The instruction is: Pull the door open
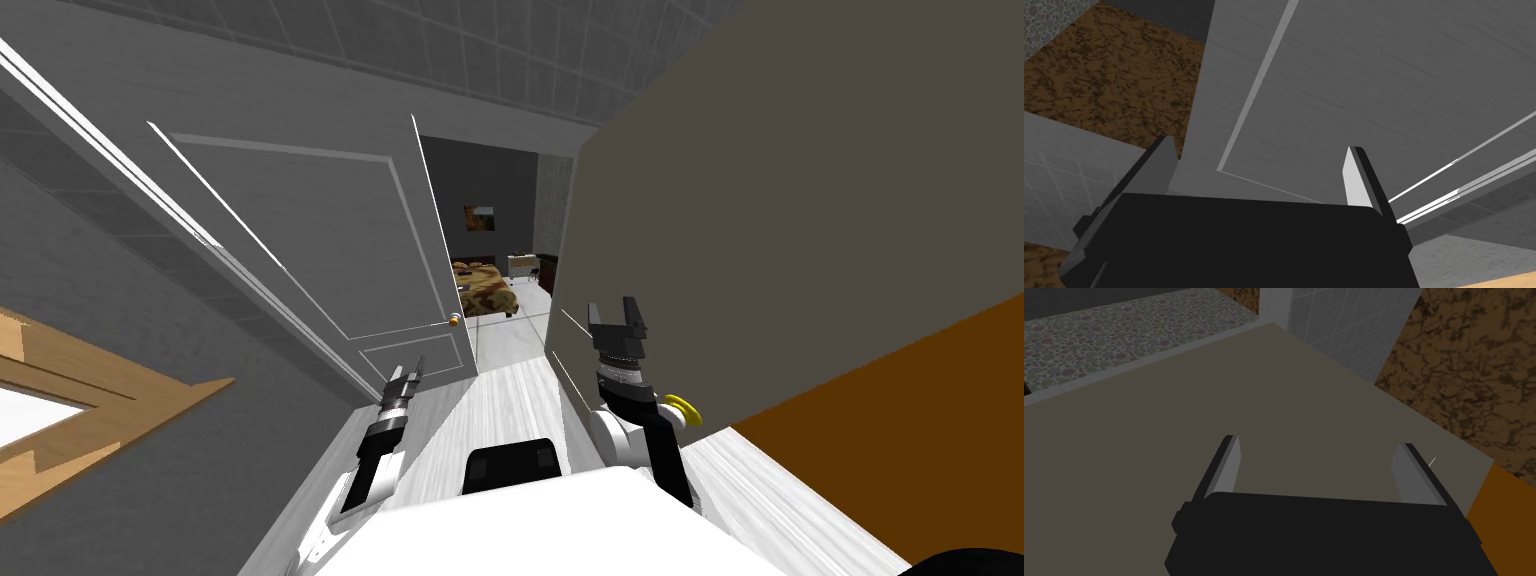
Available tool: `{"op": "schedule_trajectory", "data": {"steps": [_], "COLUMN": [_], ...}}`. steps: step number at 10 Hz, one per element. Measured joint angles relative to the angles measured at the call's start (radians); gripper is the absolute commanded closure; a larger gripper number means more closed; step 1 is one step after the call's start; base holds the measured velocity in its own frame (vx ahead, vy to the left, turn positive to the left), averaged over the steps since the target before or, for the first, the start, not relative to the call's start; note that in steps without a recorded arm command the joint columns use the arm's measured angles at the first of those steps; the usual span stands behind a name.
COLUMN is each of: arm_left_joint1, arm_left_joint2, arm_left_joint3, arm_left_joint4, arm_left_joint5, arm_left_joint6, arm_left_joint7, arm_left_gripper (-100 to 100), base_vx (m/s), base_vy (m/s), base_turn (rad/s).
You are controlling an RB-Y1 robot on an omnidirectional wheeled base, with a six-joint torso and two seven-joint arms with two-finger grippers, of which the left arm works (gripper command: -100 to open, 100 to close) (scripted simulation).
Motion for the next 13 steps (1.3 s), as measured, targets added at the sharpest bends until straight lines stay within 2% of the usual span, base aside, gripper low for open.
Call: {"op": "schedule_trajectory", "data": {"steps": [4,8,13], "arm_left_joint1": [-0.025,-0.041,-0.066], "arm_left_joint2": [-0.009,-0.018,-0.031], "arm_left_joint3": [0.024,0.048,0.077], "arm_left_joint4": [0.092,0.168,0.271], "arm_left_joint5": [-0.021,-0.047,-0.072], "arm_left_joint6": [-0.028,-0.041,-0.071], "arm_left_joint7": [-0.078,-0.159,-0.248], "arm_left_gripper": [-100,-100,-100], "base_vx": [0.11,0.107,0.109], "base_vy": [0.01,0.012,0.008], "base_turn": [-0.031,-0.03,-0.03]}}
